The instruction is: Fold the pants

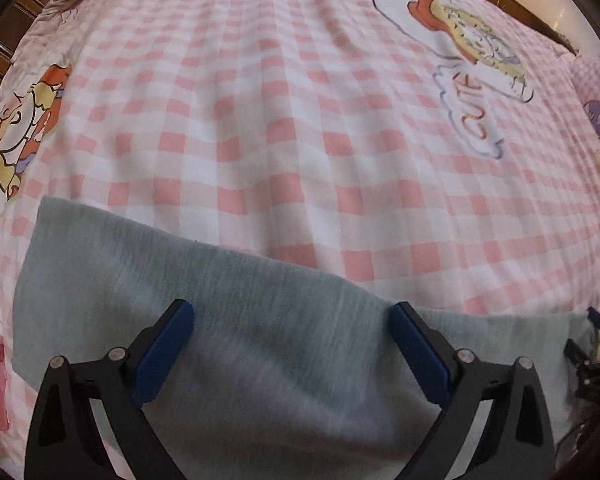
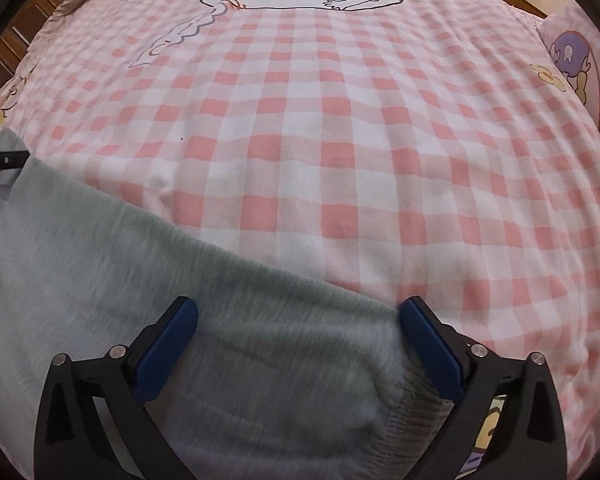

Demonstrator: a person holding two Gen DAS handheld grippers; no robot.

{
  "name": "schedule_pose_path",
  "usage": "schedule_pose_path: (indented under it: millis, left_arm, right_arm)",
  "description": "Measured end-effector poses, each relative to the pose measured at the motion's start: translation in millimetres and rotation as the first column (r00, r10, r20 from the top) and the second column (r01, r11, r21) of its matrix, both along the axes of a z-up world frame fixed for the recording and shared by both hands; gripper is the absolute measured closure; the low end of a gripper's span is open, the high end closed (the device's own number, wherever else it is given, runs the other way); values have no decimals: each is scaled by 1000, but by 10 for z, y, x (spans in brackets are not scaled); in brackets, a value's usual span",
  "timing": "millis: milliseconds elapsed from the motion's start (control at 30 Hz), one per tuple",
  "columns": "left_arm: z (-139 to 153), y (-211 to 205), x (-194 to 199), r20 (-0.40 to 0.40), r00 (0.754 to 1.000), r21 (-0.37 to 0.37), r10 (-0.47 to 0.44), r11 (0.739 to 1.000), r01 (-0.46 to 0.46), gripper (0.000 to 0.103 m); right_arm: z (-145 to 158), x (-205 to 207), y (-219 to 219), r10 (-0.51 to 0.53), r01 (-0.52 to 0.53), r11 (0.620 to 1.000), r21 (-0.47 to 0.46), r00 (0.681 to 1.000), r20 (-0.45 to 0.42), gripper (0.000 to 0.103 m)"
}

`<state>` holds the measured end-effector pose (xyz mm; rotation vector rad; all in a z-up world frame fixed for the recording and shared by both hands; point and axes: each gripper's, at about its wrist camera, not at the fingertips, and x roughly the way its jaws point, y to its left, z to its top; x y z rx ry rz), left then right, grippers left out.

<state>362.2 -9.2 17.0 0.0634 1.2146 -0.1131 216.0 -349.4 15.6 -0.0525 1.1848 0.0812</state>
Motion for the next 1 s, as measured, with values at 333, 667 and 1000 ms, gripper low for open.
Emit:
schedule_pose_path:
  millis: [333,667,1000]
  left_arm:
    - [136,-156,-154,114,993,-2,-33,999,33,87]
    - [823,22,-556,255,966,-59,-50,996,67,98]
    - [1401,342,-1617,380,924,-108,-32,991,79,98]
  right_arm:
    - [211,-45,52,19,-19,1000,-11,999,41,84]
    - [908,-406,-125,-11,-19,988,156,981,192,98]
    - [1425,-1251,7,65,-113,983,143,950,305,98]
